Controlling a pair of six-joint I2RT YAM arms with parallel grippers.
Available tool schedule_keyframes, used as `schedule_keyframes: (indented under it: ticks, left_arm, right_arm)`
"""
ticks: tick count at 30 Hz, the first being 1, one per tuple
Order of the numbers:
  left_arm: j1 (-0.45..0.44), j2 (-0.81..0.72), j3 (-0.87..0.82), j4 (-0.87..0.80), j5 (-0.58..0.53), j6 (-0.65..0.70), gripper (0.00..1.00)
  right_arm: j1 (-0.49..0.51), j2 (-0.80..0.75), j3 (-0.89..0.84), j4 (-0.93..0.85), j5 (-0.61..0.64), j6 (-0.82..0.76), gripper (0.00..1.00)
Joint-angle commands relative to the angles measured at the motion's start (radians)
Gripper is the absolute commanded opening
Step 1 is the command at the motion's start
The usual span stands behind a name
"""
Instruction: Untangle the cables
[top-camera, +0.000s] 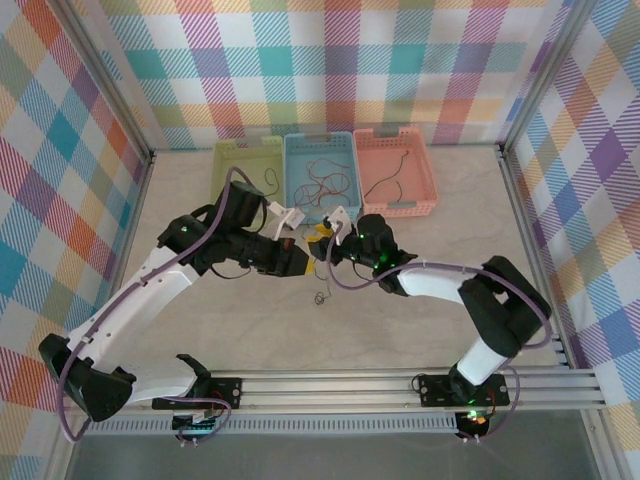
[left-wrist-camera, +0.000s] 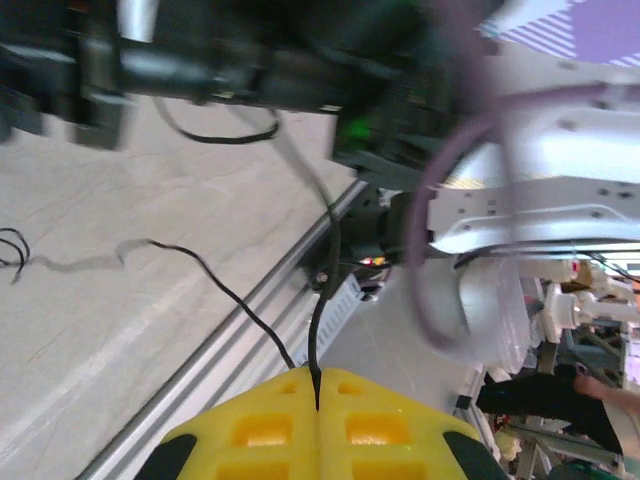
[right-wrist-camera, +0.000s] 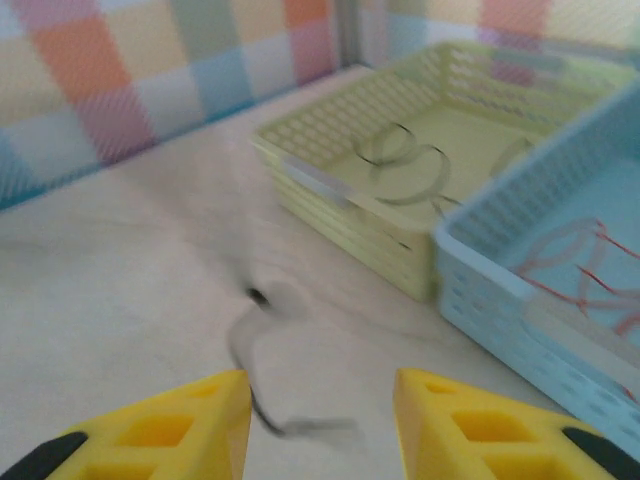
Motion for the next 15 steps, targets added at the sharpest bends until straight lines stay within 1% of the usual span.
schedule_keyframes:
  ticks: [1,2,3,6,8,11,13,15]
  left_arm:
    - [-0.010,-0.069,0.067,-0.004,0.088,-0.008,0.00]
    - [-0.010,-0.080,0.078,-0.010,0.094,-0.010,0.00]
    - [-0.010,-0.089,0.087,-0.013,0.096,-0.014,0.00]
    - [-0.010,-0.108,0.108,-0.019,0.088,-0.023,0.00]
    - [-0.010,-0.108,0.120,-0.018,0.059,-0.030,0.00]
    - [-0.010,-0.093,0.131,-0.011,-0.002,-0.058,0.00]
    - [-0.009,-0.077,0.140,-0.012,-0.060,-0.081,0.00]
    - [-0.010,-0.063,0.149,-0.002,-0.115,-0.091,0.00]
  right_arm:
    - [-0.079,0.070,0.031,-0.006,0.121,0.091,0.38]
    - [-0.113,0.078,0.045,-0.057,0.120,0.144,0.34]
    - [-0.149,0.078,0.052,-0.088,0.104,0.191,0.33]
    - [-0.212,0.071,0.014,-0.050,0.096,0.272,0.33]
    - [-0.241,0.056,-0.001,-0.044,0.052,0.299,0.33]
    - [-0.252,-0.025,-0.055,0.026,-0.012,0.287,0.37]
    - [-0.252,-0.108,-0.081,0.017,-0.067,0.269,0.41]
    - [-0.253,-0.216,-0.100,-0.030,-0.125,0.248,0.47]
